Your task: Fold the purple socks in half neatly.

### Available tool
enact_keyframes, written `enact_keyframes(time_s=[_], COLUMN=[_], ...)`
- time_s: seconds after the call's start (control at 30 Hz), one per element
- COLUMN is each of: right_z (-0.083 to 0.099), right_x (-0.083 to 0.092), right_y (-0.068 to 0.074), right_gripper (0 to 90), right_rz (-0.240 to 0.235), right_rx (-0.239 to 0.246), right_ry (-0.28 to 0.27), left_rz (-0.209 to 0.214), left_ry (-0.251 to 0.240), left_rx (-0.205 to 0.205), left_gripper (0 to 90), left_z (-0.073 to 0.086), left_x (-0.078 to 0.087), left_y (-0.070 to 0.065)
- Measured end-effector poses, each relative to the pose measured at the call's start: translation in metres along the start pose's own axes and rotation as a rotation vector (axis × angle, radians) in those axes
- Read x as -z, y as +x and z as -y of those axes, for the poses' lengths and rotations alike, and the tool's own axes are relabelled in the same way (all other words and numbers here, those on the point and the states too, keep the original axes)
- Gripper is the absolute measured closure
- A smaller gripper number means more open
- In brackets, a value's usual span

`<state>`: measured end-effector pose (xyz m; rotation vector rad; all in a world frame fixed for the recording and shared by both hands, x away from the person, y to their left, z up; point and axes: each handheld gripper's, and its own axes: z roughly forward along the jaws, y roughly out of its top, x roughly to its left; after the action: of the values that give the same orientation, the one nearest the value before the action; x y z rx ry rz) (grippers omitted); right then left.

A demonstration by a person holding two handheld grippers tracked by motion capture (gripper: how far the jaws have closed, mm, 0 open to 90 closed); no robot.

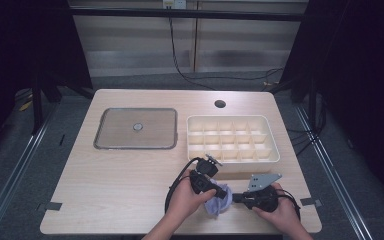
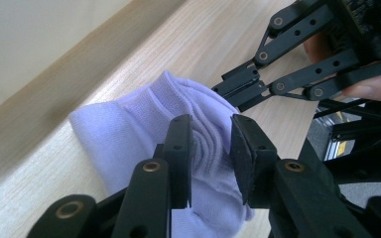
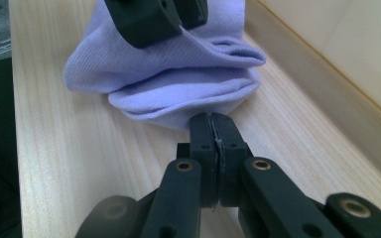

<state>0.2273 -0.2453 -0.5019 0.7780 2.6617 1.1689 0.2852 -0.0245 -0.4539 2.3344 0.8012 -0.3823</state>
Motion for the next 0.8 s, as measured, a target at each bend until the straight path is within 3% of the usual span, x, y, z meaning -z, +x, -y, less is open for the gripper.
enact_keyframes(time_s=[0.2,0.4,0.63,0.8], right_z=[0.000,0.000,0.001,0.001], right_x=[0.000,0.000,0.000,0.000], right_y=[0.000,0.000,0.000,0.000], right_gripper=[88.6,88.6,88.6,88.6], right_rz=[0.002,0.000,0.000,0.000], right_rx=[-0.005,-0.004,-0.004,-0.004], right_ry=[-0.001,-0.002,-0.002,-0.002], left_rz=[0.019,0.013,-0.023,-0.029], left_ry=[-0.020,-0.044,-0.029,0.006], left_rx=[0.004,0.011,0.015,0.004], left_gripper=[68.3,68.1,68.3,77.3], left_z=[0.001,0.001,0.006,0.011], left_x=[0.009,0.017,0.021,0.016], left_y=[0.002,0.005,0.008,0.009])
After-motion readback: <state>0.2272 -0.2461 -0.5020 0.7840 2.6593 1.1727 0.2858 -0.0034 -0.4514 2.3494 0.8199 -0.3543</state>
